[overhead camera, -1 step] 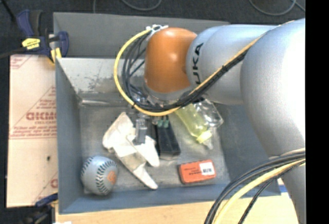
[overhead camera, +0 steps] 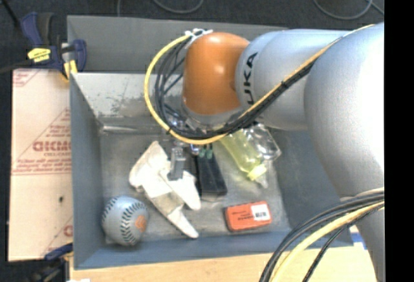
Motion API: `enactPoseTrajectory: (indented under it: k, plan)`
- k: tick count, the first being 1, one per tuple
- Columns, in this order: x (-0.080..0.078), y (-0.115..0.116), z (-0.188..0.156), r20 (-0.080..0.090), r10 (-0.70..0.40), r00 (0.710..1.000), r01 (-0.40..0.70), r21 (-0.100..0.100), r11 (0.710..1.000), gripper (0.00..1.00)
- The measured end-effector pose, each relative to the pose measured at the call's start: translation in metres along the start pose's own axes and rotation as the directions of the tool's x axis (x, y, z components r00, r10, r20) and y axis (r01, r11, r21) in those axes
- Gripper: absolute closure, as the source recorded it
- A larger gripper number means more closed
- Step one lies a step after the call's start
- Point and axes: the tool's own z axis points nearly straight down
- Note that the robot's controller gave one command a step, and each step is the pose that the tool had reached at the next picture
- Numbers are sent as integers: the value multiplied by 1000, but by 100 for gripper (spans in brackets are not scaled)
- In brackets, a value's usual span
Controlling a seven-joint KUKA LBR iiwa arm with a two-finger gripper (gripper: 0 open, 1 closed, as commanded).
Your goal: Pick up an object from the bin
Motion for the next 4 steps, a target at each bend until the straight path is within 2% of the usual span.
enactPoseTrajectory:
  k: [1, 2, 3, 4]
  plan:
    - [30, -15, 18, 2, -19, 1000, 19, 0, 1000, 0]
    - [40, -16, 43, -4, 14, 1000, -14, 0, 1000, 0]
    - [32, -25, 56, 8, -41, 999, 41, -2, 999, 100]
    - [32, -25, 56, 8, -41, 999, 41, -2, 999, 100]
